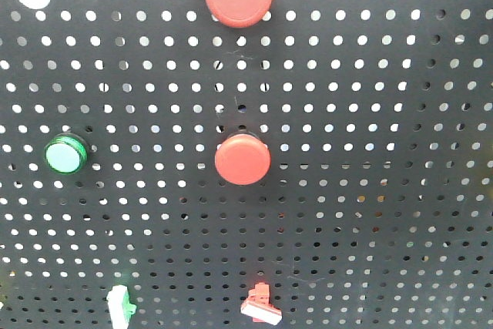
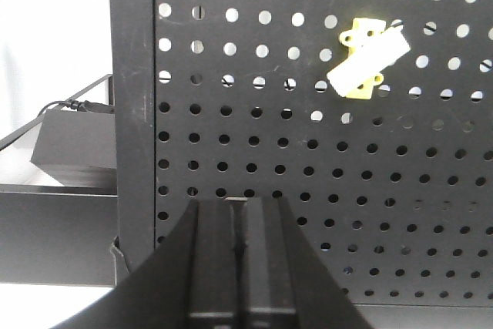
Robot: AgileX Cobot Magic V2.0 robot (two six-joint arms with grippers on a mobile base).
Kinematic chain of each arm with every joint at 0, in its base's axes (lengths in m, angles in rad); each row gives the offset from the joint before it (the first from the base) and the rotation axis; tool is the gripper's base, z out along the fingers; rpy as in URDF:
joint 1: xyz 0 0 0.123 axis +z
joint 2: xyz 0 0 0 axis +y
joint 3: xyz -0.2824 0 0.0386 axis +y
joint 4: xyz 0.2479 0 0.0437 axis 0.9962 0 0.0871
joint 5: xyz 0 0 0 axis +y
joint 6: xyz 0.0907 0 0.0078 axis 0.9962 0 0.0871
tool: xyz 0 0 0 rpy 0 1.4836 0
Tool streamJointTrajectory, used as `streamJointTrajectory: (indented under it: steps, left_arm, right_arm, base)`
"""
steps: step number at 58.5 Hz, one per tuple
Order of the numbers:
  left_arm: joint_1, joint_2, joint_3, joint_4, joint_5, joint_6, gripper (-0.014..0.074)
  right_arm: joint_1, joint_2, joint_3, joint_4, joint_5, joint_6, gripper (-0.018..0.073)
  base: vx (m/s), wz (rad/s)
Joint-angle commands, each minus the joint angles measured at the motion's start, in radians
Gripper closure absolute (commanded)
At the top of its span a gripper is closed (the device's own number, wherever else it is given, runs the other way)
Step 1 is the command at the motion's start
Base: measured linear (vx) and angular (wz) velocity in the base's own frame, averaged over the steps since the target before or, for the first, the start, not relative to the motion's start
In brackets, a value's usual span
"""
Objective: Rotate knob clockwise with right arm
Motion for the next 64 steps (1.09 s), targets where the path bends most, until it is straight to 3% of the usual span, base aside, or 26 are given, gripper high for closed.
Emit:
streamJointTrajectory:
  steps: [1, 6, 11, 19, 31, 38, 44, 64]
  left_arm:
    - [0.002, 0.0, 0.013, -0.008, -0.082, -0.01, 0.0603]
    - [0.002, 0.0, 0.013, -0.008, -0.082, -0.01, 0.0603]
    - [0.002, 0.0, 0.013, -0.008, -0.082, -0.01, 0.0603]
    - [0.002, 0.0, 0.013, -0.008, -0.082, -0.01, 0.0603]
    - [0.002, 0.0, 0.013, -0.008, -0.082, -0.01, 0.0603]
    - [0.002, 0.0, 0.013, -0.008, -0.082, -0.01, 0.0603]
    - [0.002, 0.0, 0.013, -0.008, -0.082, -0.01, 0.0603]
    - [0.002, 0.0, 0.013, -0.008, -0.082, -0.01, 0.0603]
  right_arm:
    - [-0.004, -0.033, -0.025, -0.057, 0.074, -0.097, 0.0284]
    - [-0.004, -0.077, -0.013, -0.125, 0.199, -0.213, 0.0417]
    - [-0.004, -0.145, 0.047, -0.151, 0.221, -0.354, 0.0577]
    - [-0.004, -0.298, 0.247, -0.112, 0.093, -0.538, 0.0572]
    - [-0.004, -0.409, 0.6, -0.071, -0.347, -0.552, 0.0568]
    - [-0.004, -0.409, 0.747, -0.071, -0.527, -0.552, 0.0568]
    - [-0.004, -0.409, 0.841, -0.071, -0.579, -0.552, 0.0568]
    - [-0.004, -0.412, 1.063, -0.072, -0.562, -0.553, 0.0568]
  base:
    - [0.0, 0.0]
    - [0.0, 0.0]
    - [0.0, 0.0]
    - [0.0, 0.0]
    - [0.0, 0.0]
    - [0.0, 0.0]
    - [0.0, 0.0]
    - [0.0, 0.0]
